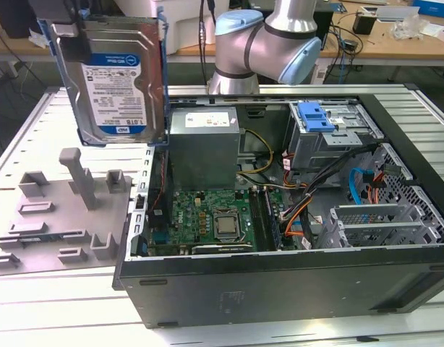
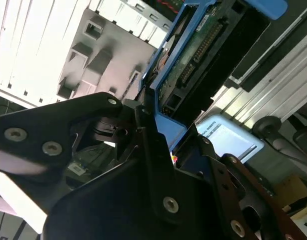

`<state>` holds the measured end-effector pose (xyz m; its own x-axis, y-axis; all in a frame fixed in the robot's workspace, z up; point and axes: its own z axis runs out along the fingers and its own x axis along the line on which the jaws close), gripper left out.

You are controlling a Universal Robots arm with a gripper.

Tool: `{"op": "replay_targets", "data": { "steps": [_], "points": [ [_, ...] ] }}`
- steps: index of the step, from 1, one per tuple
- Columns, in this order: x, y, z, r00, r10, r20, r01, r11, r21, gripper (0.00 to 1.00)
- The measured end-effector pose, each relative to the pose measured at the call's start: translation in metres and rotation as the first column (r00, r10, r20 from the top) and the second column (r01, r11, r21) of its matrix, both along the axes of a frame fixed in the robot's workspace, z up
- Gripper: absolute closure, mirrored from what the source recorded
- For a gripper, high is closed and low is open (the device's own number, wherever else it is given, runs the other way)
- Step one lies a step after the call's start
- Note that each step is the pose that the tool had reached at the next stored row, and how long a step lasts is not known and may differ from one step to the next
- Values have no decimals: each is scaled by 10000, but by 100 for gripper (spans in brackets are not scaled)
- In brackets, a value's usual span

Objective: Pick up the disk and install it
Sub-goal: 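Pick up the disk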

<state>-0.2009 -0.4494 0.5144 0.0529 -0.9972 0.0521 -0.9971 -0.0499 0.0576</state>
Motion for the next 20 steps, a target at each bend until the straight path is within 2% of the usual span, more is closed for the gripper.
{"op": "replay_targets", "data": {
  "steps": [6,8,10,12,14,20],
  "points": [
    [414,-232,48,9999,-1,-102,1,10000,-1,63],
    [495,-271,51,9999,1,-117,-1,10000,-2,63],
    [683,-361,60,9999,-1,-155,1,10000,-1,63],
    [766,-399,63,9999,1,-171,-1,10000,-1,63],
    [980,-494,69,9998,-1,-212,1,10000,-1,63],
    [1290,-618,74,9996,1,-268,-1,10000,2,63]
  ]
}}
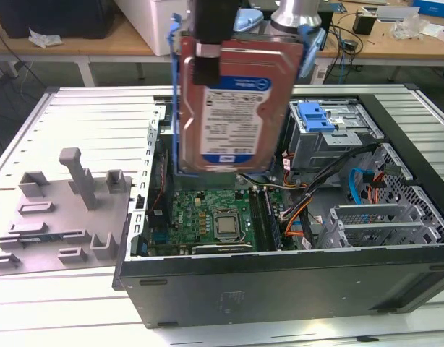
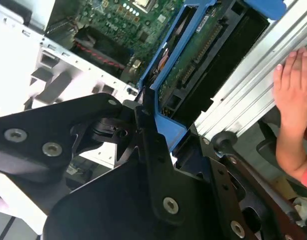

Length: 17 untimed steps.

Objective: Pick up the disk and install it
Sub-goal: 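Pick up the disk, then insert the disk into the insertion slot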

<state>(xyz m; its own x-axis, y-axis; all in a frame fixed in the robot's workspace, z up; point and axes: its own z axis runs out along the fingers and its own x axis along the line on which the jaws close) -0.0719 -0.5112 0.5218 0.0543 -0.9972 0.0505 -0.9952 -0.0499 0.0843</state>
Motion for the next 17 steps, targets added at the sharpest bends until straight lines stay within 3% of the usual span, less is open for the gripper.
{"op": "replay_targets", "data": {
  "steps": [9,10,17],
  "points": [
    [458,-172,3,10000,0,-80,0,10000,14,63],
    [509,-209,3,10000,0,-92,1,10000,17,63],
    [533,-210,3,10000,-1,-93,1,10000,16,63]
  ]
}}
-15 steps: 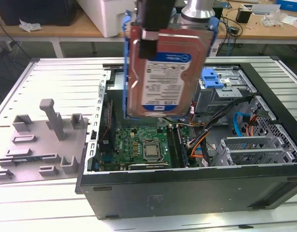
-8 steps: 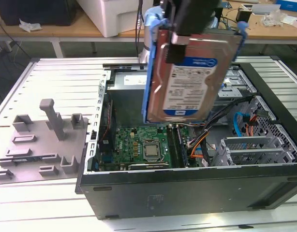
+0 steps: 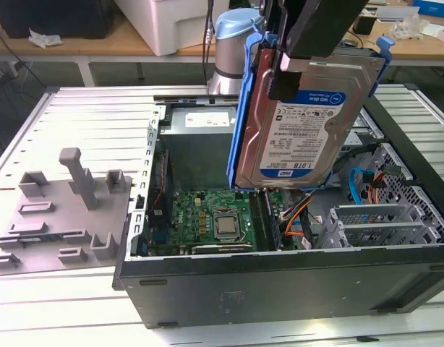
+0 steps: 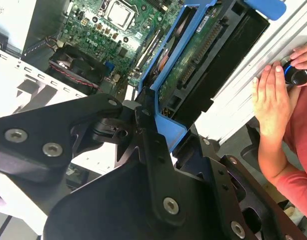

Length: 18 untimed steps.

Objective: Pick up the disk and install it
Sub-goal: 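Insert the disk into the insertion slot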

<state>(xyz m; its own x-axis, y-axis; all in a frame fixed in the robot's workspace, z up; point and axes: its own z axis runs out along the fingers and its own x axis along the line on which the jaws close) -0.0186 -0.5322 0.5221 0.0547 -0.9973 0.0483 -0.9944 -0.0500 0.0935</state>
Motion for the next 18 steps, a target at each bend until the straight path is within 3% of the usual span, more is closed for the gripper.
{"op": "replay_targets", "data": {
  "steps": [6,12,14,18],
  "points": [
    [7,0,0,10000,1,10,-1,10000,0,63],
    [30,0,-3,9999,1,147,-1,10000,0,63],
    [45,0,-4,9997,1,225,-1,10000,0,63],
    [104,0,-7,9988,1,480,-1,10000,0,63]
  ]
}}
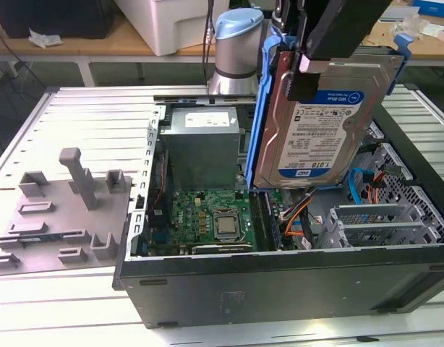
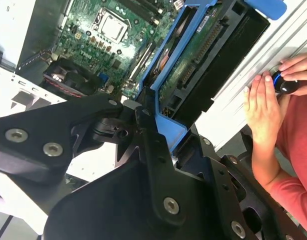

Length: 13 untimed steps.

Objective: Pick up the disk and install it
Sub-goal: 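Insert the disk into the insertion slot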

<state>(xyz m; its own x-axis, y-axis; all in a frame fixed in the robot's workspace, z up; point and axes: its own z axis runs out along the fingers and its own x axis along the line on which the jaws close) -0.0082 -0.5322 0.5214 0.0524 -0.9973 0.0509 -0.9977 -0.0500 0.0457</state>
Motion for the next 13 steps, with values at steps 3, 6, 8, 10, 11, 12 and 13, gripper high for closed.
{"op": "replay_targets", "data": {
  "steps": [3,6,8,10,11,12,13],
  "points": [
    [49,0,-2,9997,2,256,-2,10000,6,63],
    [80,0,-5,9990,8,438,-11,10000,62,63],
    [96,-4,-6,9988,6,498,-11,10000,97,63],
    [101,-7,-9,9987,3,511,-9,9999,114,63],
    [101,-7,-8,9987,3,512,-9,9999,113,63],
    [102,-7,-9,9987,5,512,-11,9999,113,63],
    [102,-7,-9,9987,5,512,-11,9999,113,63]
  ]
}}
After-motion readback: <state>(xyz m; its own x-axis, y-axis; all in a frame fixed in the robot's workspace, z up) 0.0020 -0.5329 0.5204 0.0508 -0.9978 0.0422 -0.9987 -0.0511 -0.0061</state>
